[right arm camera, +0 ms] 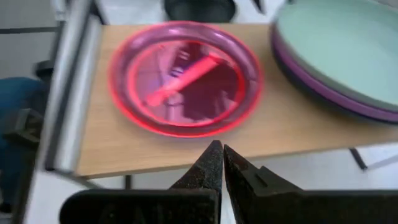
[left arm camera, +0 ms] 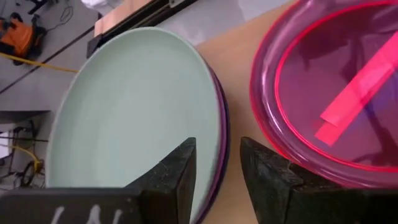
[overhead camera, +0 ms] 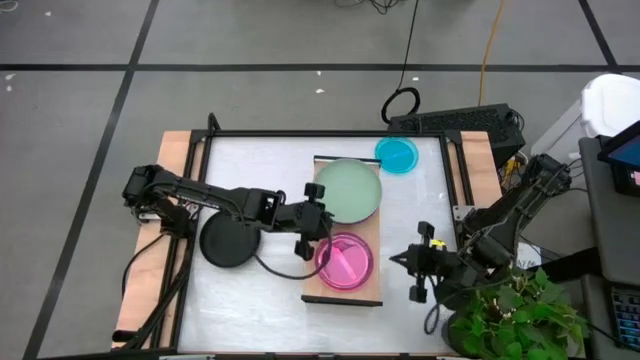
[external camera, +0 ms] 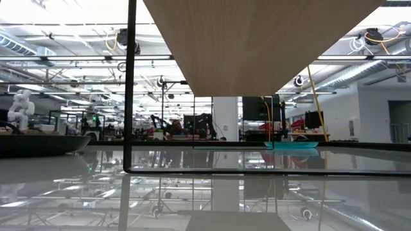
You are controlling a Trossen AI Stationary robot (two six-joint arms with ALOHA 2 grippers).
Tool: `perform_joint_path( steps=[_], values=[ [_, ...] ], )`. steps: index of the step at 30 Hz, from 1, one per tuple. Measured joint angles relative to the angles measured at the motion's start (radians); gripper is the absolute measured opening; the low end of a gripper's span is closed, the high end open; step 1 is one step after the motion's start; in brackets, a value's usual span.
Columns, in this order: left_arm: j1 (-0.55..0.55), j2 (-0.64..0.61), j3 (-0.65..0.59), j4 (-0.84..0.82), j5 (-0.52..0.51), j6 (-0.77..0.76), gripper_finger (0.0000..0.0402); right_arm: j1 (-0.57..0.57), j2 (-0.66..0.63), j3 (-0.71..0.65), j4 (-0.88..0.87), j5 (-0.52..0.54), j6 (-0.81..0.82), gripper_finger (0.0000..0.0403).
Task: Place and stack plates onto a shelf
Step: Stack the blue transparent plate on top of the pink transparent plate on the shelf
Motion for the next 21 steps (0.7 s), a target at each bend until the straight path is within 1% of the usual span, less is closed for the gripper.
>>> perform_joint_path(
  steps=[5,8,10,14,17,19,21],
  values=[
    [-0.037,-0.01,0.0,-0.016,-0.076,-0.038,0.0131,-0.063,0.0,0.0,-0.095,0.0,0.084,0.0],
    [-0.055,-0.039,0.001,-0.046,-0.084,-0.097,0.0131,-0.107,0.0,0.0,-0.17,-0.001,0.139,0.0],
    [-0.065,-0.062,0.001,-0.094,-0.083,-0.16,0.0131,-0.132,0.0,-0.001,-0.214,-0.002,0.167,0.0],
    [-0.086,-0.118,0.001,-0.216,-0.073,-0.299,0.0131,-0.176,0.0,-0.04,-0.232,-0.002,0.133,0.0],
    [-0.108,-0.158,-0.017,-0.289,-0.064,-0.393,0.0131,-0.232,-0.001,-0.092,-0.232,-0.004,0.105,0.0],
    [-0.126,-0.191,-0.058,-0.303,-0.063,-0.417,0.0131,-0.284,-0.002,-0.126,-0.233,-0.004,0.084,0.0],
    [-0.142,-0.231,-0.115,-0.264,-0.073,-0.423,0.0131,-0.337,-0.012,-0.154,-0.233,-0.004,0.063,0.0]
  ],
)
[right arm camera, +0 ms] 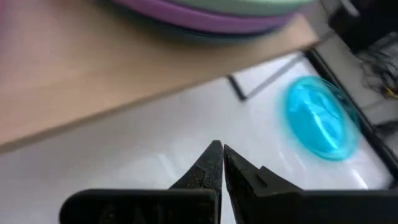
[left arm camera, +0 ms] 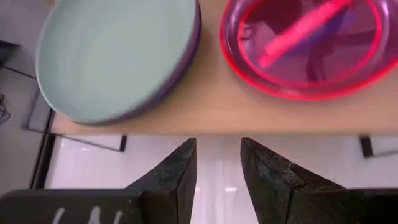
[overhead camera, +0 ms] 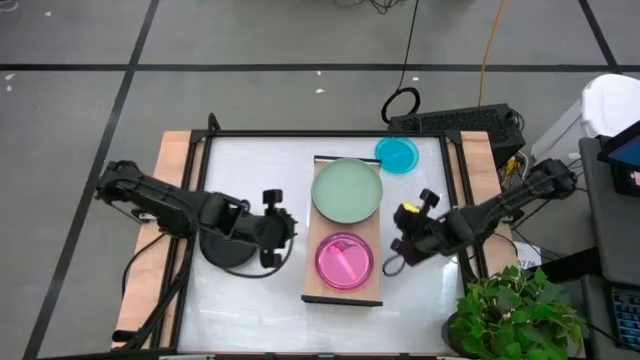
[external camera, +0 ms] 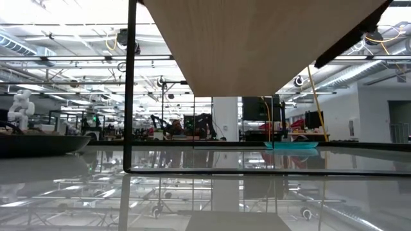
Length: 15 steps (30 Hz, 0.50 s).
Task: Place and stack plates onto a shelf
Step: Stack the blue transparent plate on top of the pink transparent plate on the shelf
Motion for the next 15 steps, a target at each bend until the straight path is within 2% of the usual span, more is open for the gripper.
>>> perform_joint_path(
  steps=[4,8,11,15],
  values=[
    [-0.02,-0.093,-0.137,0.064,-0.03,-0.03,0.0131,-0.083,-0.036,-0.057,0.035,0.0,-0.056,0.0],
    [-0.025,-0.185,-0.258,0.125,-0.051,-0.067,0.0131,-0.144,-0.136,-0.167,0.195,0.011,-0.146,0.0],
    [-0.025,-0.244,-0.308,0.13,-0.051,-0.081,0.0131,-0.219,-0.221,-0.279,0.355,0.017,-0.226,0.0],
    [-0.025,-0.297,-0.337,0.135,-0.051,-0.125,0.0131,-0.343,-0.332,-0.4,0.511,-0.025,-0.327,0.0]
  ],
)
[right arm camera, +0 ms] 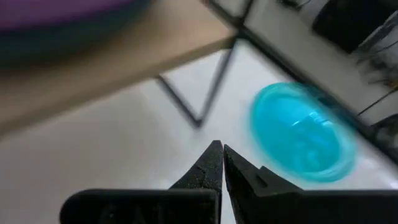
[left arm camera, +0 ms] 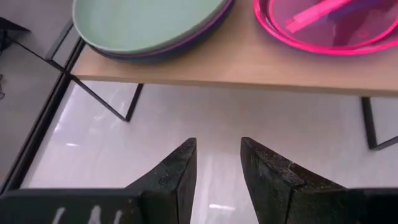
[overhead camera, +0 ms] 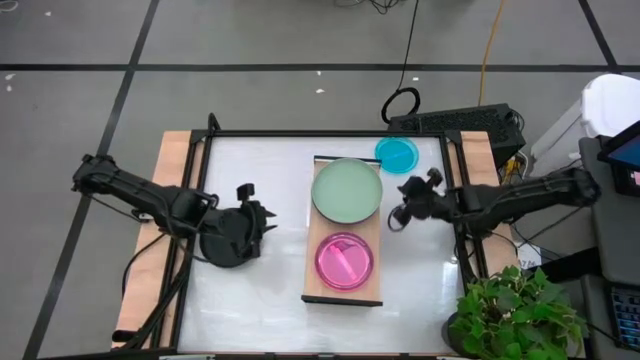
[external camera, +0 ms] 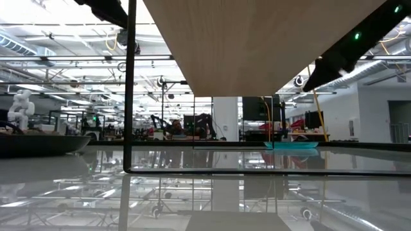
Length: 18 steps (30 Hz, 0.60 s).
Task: Place and stack plates onto a shelf
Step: Stack the blue transparent plate on top of the pink transparent plate on the shelf
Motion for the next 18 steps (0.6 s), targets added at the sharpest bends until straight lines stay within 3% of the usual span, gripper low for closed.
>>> perform_joint_path(
  steps=[7,13,18],
  values=[
    [-0.001,-0.016,-0.003,0.045,0.0,0.018,0.0131,-0.204,-0.083,-0.13,0.213,-0.133,-0.365,0.0],
    [0.008,-0.016,-0.003,0.101,0.0,0.105,0.0131,-0.348,-0.06,-0.138,0.246,-0.139,-0.412,0.0],
    [0.012,-0.016,-0.003,0.118,-0.002,0.165,0.0131,-0.445,-0.01,-0.138,0.244,-0.234,-0.462,0.0]
  ],
)
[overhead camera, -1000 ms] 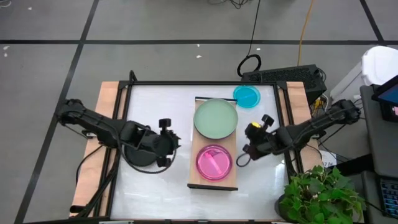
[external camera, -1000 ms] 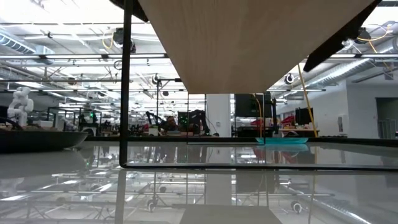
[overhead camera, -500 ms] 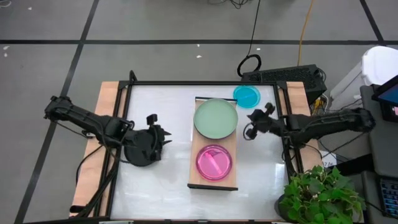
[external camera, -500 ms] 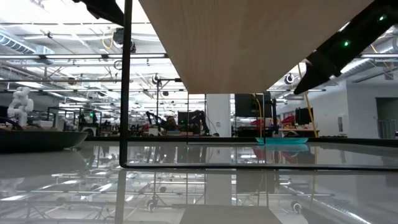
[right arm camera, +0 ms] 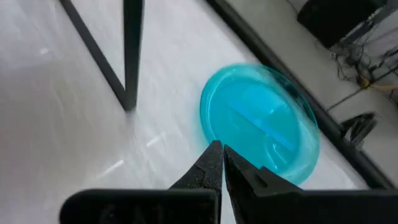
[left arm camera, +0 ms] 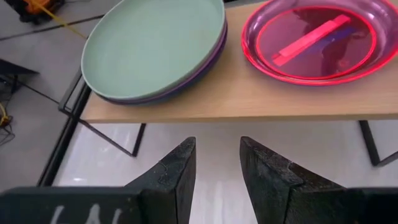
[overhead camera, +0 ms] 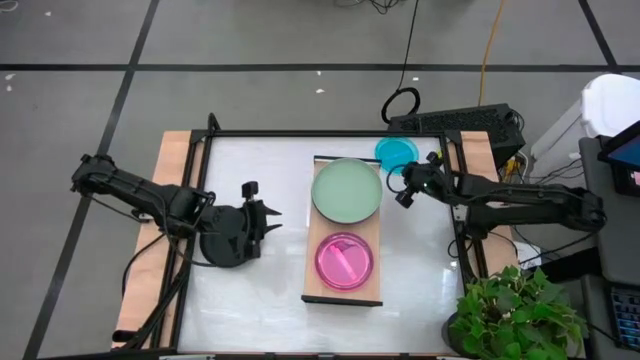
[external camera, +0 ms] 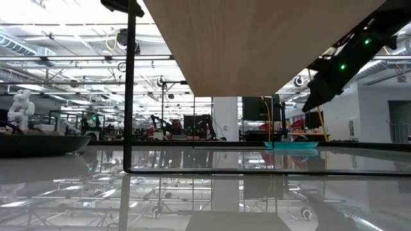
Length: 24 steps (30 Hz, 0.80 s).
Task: Place and stack plates onto a shelf
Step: Stack the blue transparent plate on top of the pink transparent plate on the shelf
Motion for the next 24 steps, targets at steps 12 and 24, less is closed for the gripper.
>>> perform_joint_path(
  steps=[12,24],
  values=[
    [0.018,0.0,0.0,0.014,-0.001,0.075,0.0131,-0.044,0.146,0.0,0.05,-0.01,0.004,0.0],
    [0.018,0.0,0.0,0.057,0.0,0.097,0.0131,-0.059,0.258,0.0,0.048,-0.032,-0.142,0.0011]
  ],
)
